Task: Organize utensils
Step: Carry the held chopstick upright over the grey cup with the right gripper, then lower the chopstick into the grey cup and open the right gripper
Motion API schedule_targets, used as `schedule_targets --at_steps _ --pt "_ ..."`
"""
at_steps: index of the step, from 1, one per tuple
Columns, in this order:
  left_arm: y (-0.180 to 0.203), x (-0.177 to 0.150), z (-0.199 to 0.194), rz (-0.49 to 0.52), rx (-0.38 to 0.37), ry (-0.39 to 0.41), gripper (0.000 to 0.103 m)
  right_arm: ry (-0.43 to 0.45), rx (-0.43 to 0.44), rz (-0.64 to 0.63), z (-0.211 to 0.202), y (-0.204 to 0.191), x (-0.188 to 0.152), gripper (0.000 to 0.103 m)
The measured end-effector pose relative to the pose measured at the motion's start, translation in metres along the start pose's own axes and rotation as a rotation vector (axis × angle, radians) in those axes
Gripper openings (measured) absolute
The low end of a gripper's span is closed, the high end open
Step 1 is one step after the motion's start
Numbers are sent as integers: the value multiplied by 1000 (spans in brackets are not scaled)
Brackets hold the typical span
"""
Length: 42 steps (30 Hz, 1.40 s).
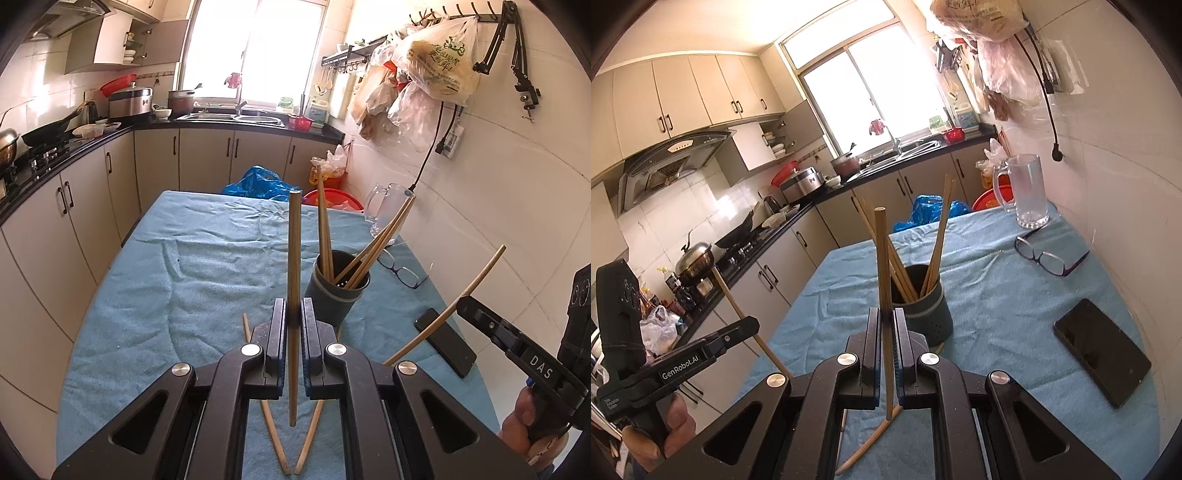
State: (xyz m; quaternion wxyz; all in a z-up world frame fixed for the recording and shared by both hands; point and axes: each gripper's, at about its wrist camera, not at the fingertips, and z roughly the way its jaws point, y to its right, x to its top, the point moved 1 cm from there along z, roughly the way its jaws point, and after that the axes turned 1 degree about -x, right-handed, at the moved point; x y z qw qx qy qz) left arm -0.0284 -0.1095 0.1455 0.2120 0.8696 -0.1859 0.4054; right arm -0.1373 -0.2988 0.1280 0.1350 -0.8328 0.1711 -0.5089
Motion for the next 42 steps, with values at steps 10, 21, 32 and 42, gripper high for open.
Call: schedule_targets --at_steps 10,21,32,42 --pt "10 29 10 13 -24 -2 6 29 3 20 -7 3 27 6" --pt "17 84 16 -2 -45 41 6 91 -26 21 -5 3 77 6" --pt "33 141 33 -17 -81 104 6 135 -54 59 14 11 122 6" --pt "32 141 93 -36 -89 53 6 104 -81 75 54 24 136 4"
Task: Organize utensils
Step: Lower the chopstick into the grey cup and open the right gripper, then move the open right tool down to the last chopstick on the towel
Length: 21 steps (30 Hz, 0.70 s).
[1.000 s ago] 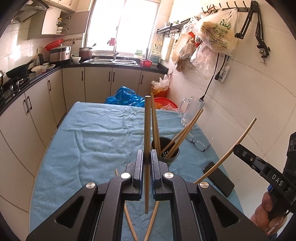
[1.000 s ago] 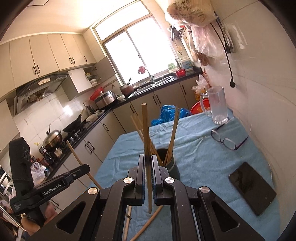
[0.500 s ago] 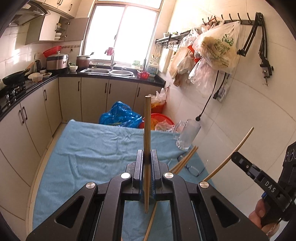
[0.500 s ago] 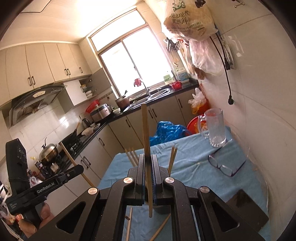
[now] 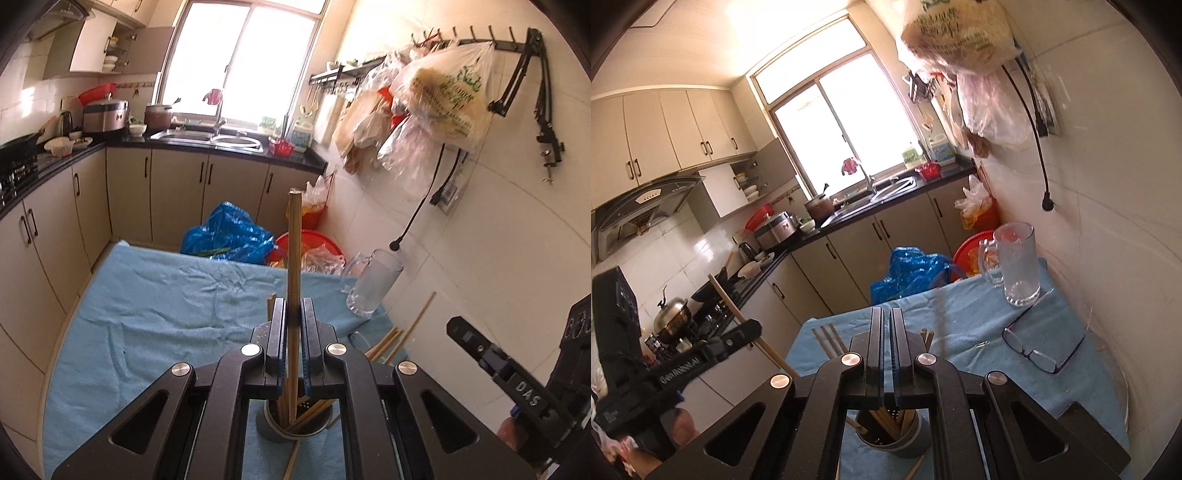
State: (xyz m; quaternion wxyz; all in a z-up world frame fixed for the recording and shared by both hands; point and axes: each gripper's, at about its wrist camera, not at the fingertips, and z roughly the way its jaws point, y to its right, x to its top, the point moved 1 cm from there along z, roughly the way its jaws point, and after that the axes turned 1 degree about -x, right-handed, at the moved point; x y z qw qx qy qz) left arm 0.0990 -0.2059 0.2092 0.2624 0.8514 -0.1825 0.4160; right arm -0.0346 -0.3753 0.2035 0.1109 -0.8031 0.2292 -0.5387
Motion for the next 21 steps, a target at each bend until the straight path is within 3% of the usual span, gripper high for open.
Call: schedule_targets --at_steps 7,11,16,21 --pt "-18 -11 26 -16 10 -36 6 -62 -20 33 14 29 -12 4" --pt "-22 -14 37 -27 4 -57 6 -163 -78 133 35 78 -23 6" --pt "-25 -21 52 -42 -10 -79 6 -361 -172 286 83 147 -43 10" --pt "-28 -25 61 -43 -15 -94 6 -430 -241 337 124 178 -59 21"
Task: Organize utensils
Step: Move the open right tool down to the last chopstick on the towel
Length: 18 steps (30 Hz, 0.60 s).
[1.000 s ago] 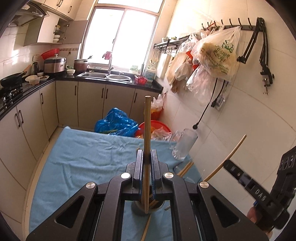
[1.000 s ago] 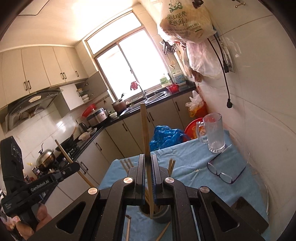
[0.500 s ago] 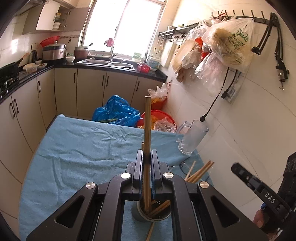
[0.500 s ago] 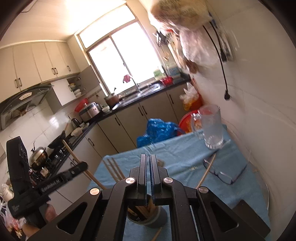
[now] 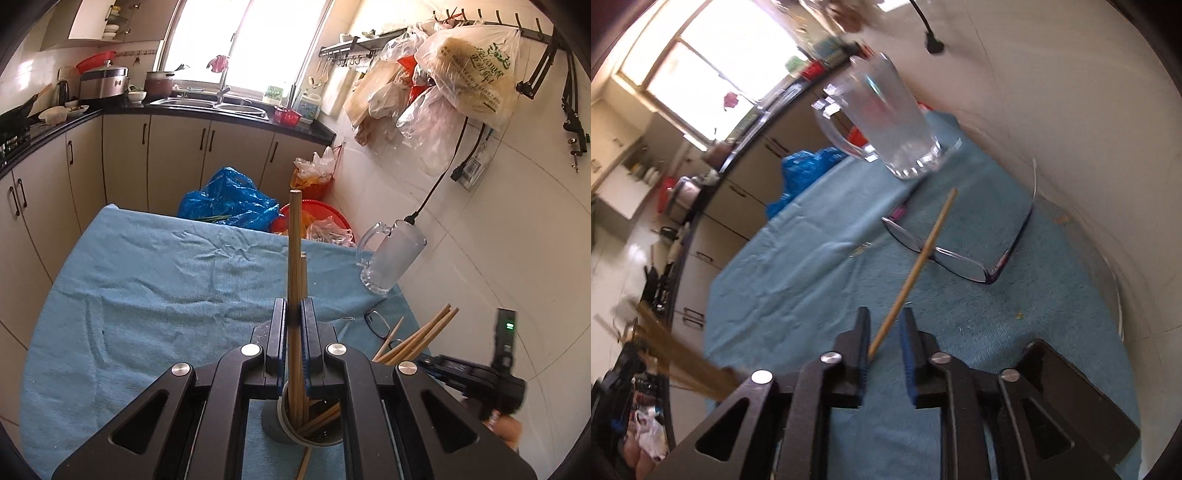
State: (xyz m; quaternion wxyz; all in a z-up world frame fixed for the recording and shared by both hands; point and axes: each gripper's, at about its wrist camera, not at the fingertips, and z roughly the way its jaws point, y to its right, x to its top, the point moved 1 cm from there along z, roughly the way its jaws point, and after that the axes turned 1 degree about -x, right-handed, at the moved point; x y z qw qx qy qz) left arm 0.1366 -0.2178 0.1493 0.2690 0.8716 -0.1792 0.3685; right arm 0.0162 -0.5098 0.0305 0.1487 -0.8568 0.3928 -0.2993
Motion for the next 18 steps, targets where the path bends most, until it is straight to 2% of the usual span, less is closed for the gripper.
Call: schedule_targets --at_steps 7,15,17,18 --pt "-3 -1 4 5 -13 -8 6 -22 -55 102 42 13 14 21" --pt "-8 -2 14 4 -27 -25 6 -27 -100 133 73 13 26 21" --pt "-8 -2 17 5 -28 -28 6 -32 -94 137 79 15 27 13" --pt "-8 -2 18 4 -28 -29 6 -30 -81 135 80 15 27 13"
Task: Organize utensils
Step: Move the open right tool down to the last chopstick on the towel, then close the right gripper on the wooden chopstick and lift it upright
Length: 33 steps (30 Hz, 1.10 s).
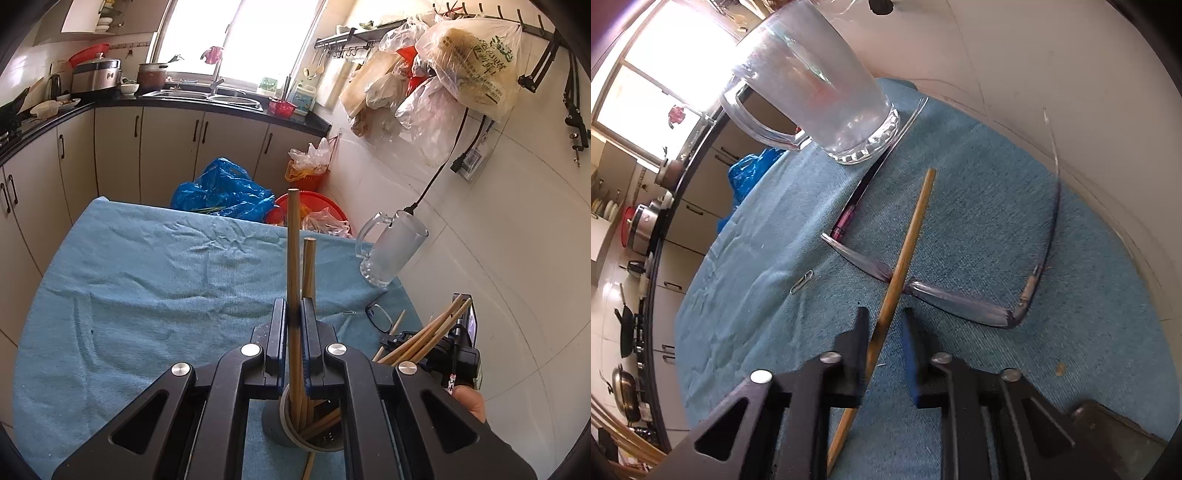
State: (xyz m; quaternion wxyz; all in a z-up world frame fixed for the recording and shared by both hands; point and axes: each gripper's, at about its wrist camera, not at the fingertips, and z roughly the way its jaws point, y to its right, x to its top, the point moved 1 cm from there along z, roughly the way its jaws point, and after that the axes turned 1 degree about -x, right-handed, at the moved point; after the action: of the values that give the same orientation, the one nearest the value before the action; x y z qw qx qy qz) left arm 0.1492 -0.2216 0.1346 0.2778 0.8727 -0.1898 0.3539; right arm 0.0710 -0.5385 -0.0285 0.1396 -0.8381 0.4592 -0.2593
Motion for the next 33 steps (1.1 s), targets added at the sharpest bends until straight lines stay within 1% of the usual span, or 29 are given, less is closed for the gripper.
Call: schedule_targets --at_steps 3,6,9,12,15,17,18,21,23,25,27,30,33 --pt "0 -1 4 0 1 -6 6 17 8 -9 -6 1 -2 8" --pt "1 -2 6 3 5 -8 7 45 45 -16 -24 -1 -6 8" --pt "0 -4 7 2 7 -11 7 113 98 -47 -58 -5 -15 8" --pt "-1 -5 8 -3 7 -11 7 165 163 -49 -93 -5 -25 8" --pt "-1 -5 8 -2 6 -10 7 262 228 -83 -137 -13 -39 8" --pt "-1 -5 8 -2 8 -8 7 337 276 -125 -165 -26 -51 8" --pt "-2 -6 8 -2 8 -8 7 394 303 -150 -183 -34 -59 8" --pt "-2 -7 9 -2 7 -11 7 513 387 -204 -218 -53 -79 8" --pt "-2 -10 9 -1 5 -12 7 595 423 -247 -235 -70 -93 8" --pt "-3 -13 8 -2 3 -8 7 634 450 -285 -242 -86 -104 8" --pt "-5 -14 6 -7 -5 -6 7 646 457 -317 -240 -102 -112 8" --pt "-7 -16 4 -12 -15 -5 7 681 407 -368 -226 -125 -125 8" --pt "-9 -17 4 -12 -21 -1 7 680 365 -408 -204 -141 -133 8"
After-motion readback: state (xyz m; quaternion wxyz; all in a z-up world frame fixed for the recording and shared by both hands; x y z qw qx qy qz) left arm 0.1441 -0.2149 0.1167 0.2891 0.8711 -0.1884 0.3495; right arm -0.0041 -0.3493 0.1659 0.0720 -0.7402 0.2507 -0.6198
